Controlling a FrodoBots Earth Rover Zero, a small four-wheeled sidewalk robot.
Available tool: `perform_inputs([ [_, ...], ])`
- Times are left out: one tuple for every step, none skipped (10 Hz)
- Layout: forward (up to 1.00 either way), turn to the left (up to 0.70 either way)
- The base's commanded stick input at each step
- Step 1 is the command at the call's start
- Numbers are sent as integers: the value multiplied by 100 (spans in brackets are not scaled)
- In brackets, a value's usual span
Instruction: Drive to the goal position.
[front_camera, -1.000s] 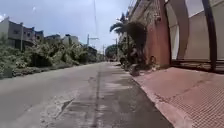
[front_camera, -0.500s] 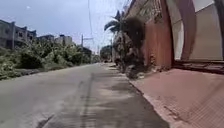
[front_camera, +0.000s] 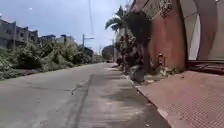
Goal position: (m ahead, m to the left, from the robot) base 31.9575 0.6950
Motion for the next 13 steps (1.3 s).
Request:
perform_inputs([
  [100,1],
  [100,7],
  [100,11],
  [100,4],
  [100,-8],
  [100,-23],
  [100,-36],
  [100,-38],
  [100,-31],
  [100,-22],
  [100,-13],
  [100,-3],
  [100,0],
])
